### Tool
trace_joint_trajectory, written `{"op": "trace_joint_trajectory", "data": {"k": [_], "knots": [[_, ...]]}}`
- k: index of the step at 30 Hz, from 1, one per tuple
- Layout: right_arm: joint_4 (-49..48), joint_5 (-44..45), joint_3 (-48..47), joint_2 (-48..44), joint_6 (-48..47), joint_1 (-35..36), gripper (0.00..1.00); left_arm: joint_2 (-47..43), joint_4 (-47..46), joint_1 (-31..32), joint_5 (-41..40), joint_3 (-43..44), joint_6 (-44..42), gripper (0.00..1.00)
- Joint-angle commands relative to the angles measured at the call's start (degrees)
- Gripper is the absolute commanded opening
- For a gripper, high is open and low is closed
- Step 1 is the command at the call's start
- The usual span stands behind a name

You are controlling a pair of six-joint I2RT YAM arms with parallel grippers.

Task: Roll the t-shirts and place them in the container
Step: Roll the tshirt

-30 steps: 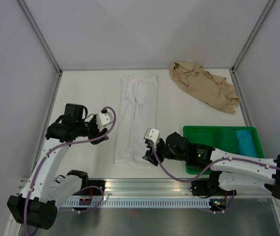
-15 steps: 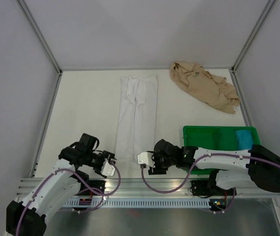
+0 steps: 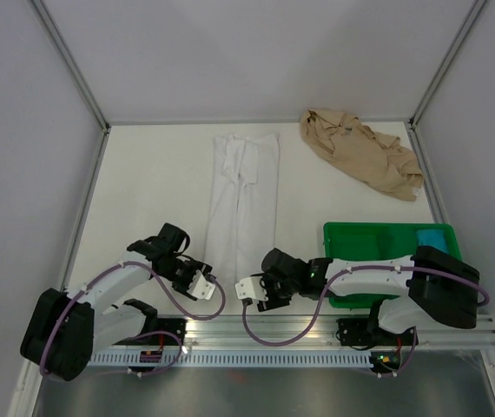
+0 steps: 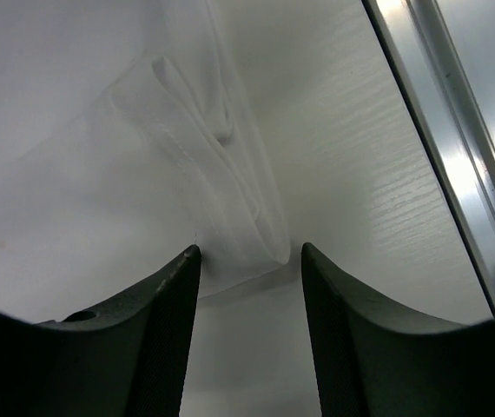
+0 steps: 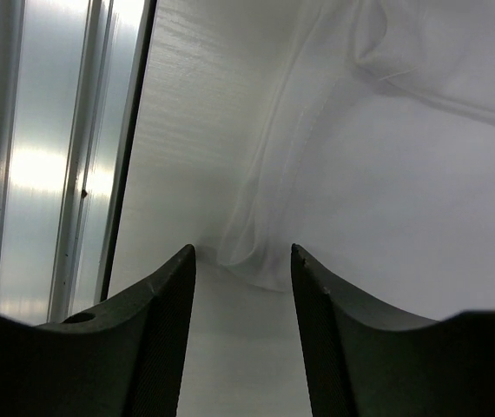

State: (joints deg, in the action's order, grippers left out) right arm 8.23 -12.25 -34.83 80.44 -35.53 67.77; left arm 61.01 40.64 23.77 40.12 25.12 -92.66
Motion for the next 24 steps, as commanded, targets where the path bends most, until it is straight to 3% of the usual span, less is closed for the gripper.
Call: {"op": "trace_joint_trajectory", "data": {"k": [1, 8, 12, 17, 21, 24], "knots": [[-0.24, -3.04, -2.96, 2.25, -2.26, 0.26, 0.54, 3.05, -0.83, 0.31, -1.88, 1.86, -4.45, 0.56], [2.85, -2.51, -2.79, 1.47, -3.23, 0.00, 0.49, 3.32, 4.18, 0.31, -2.33, 2.30, -12.98, 0.56], [2.40, -2.60, -3.05, 2.34, -2.36, -0.27, 0.41, 3.41, 4.18, 1.19, -1.54, 1.94, -13.42, 0.49], [4.69, -3.83, -4.63, 2.79, -1.74, -1.58, 0.22, 2.80, 4.27, 1.37, 0.57, 2.21, -13.51, 0.30], [5.13, -5.67, -5.42, 2.79, -0.69, -3.25, 0.12, 2.80, 5.14, 1.37, 1.98, 2.91, -10.45, 0.09], [6.88, -7.69, -7.35, 3.23, 0.55, -4.66, 0.07, 2.79, 5.94, 1.45, 2.16, 3.35, -6.94, 0.02]]}}
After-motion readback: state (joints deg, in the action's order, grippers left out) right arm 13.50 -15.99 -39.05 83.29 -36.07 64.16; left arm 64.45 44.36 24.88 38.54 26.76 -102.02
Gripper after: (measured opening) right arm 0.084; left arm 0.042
